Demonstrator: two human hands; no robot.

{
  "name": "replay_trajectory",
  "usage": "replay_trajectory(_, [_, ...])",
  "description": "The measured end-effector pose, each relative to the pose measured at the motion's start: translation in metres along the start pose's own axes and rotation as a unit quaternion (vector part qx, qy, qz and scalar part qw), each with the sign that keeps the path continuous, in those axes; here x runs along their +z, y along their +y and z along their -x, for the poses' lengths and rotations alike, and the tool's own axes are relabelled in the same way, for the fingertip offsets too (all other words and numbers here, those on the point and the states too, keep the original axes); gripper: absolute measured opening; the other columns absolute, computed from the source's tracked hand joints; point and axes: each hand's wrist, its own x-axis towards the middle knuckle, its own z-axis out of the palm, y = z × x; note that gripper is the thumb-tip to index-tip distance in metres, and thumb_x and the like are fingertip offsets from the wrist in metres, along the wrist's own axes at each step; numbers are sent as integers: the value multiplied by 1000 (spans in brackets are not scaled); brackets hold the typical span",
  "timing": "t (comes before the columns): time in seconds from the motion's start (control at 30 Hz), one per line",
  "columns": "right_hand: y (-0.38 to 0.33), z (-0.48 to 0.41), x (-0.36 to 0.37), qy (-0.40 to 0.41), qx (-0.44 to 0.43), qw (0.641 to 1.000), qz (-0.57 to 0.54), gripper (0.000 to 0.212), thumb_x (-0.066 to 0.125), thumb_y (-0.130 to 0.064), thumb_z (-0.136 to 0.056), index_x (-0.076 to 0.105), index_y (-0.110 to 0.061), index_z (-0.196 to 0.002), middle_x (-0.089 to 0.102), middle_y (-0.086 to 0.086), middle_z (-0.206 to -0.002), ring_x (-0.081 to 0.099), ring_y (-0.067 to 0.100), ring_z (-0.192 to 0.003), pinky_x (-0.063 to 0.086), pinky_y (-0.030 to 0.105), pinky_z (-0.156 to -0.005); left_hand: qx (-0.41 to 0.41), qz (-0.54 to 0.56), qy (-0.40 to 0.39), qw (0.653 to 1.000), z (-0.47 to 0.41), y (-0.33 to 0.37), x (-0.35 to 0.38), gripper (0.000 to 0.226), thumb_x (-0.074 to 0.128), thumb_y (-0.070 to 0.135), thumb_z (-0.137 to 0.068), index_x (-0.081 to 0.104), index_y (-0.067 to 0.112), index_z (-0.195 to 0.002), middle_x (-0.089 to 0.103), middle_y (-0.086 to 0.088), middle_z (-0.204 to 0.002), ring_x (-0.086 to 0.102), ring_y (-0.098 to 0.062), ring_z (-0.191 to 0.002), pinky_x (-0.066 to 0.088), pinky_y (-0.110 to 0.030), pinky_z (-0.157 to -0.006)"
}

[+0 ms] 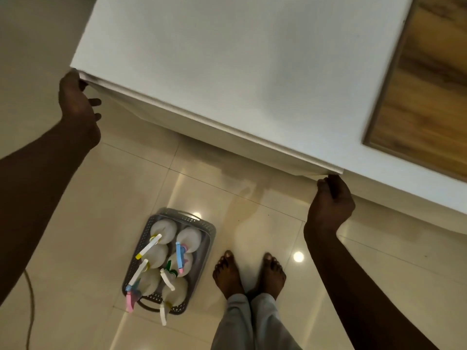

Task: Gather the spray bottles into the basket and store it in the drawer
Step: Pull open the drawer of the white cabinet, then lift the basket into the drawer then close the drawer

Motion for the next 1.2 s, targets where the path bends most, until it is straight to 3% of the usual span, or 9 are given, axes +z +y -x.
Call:
replay_trajectory(0.07, [1, -2, -6, -2, -26, 999, 32, 25, 70, -13, -90, 74, -6, -113, 76, 11, -109, 72, 21, -104, 57, 42, -102, 0, 0, 10, 1000, 2, -7, -1, 48, 42, 54, -97, 62, 32, -134, 64, 25, -131, 63, -9, -92, 47, -35, -98])
replay_trajectory(0.17, [7, 0, -14, -20, -51, 997, 53, 26, 72, -13, -88, 74, -12, -114, 75, -5, -95, 70, -2, -88, 60, 31, -91, 0, 8, 20, 1000, 7, -18, -8, 47, 42, 55, -99, 60, 31, -135, 59, 21, -134, 63, -10, -91, 47, -36, -97])
replay_trajectory(0.23, [12, 4, -20, -41, -55, 996, 58, 30, 73, -12, -88, 74, -17, -118, 75, -14, -97, 70, -6, -90, 57, 24, -90, -6, 13, 28, 1000, 11, -26, -15, 48, 43, 54, -98, 59, 30, -136, 58, 21, -133, 63, -11, -92, 47, -36, -96])
replay_trajectory(0.4, [25, 25, -37, -58, -34, 996, 51, 36, 74, -7, -87, 75, -17, -122, 78, -1, -110, 74, 8, -102, 58, 28, -97, -28, 24, 39, 999, 24, -40, -40, 47, 48, 50, -95, 61, 30, -136, 57, 17, -136, 63, -10, -95, 49, -36, -98])
replay_trajectory(0.63, [44, 56, -59, -65, 10, 996, 60, 40, 75, -11, -84, 76, -23, -122, 75, -24, -96, 71, -11, -89, 53, 18, -88, -29, -17, 44, 998, 48, -58, -68, 26, 41, 31, -101, 51, 42, -121, 55, 20, -114, 59, -11, -98, 48, -37, -93])
replay_trajectory(0.83, [57, 77, -76, -81, 8, 993, 86, 39, 74, -13, -84, 77, -25, -121, 75, -25, -91, 68, -16, -81, 46, -2, -72, -32, -47, 44, 997, 57, -75, -91, 30, 38, 24, -102, 49, 43, -122, 55, 17, -114, 57, -12, -99, 49, -39, -95])
replay_trajectory(1.0, [66, 94, -89, -94, 8, 991, 100, 37, 73, -13, -83, 77, -29, -116, 72, -33, -78, 67, -13, -73, 47, 3, -71, -42, -53, 55, 996, 66, -87, -107, 38, 37, 23, -102, 51, 39, -133, 54, 17, -109, 55, -13, -98, 49, -38, -93])
replay_trajectory(1.1, [71, 101, -95, -98, 3, 988, 119, 37, 74, -13, -83, 77, -28, -116, 73, -31, -83, 69, -10, -80, 51, 14, -83, -44, -59, 55, 996, 71, -93, -115, 42, 38, 23, -101, 50, 38, -139, 54, 15, -111, 54, -13, -97, 48, -36, -89])
replay_trajectory(1.2, [75, 107, -100, -99, 6, 988, 121, 37, 74, -15, -83, 77, -29, -117, 73, -34, -82, 69, -13, -80, 48, 9, -78, -49, -68, 55, 995, 74, -96, -121, 44, 37, 23, -101, 50, 36, -141, 54, 15, -105, 54, -13, -96, 46, -35, -85])
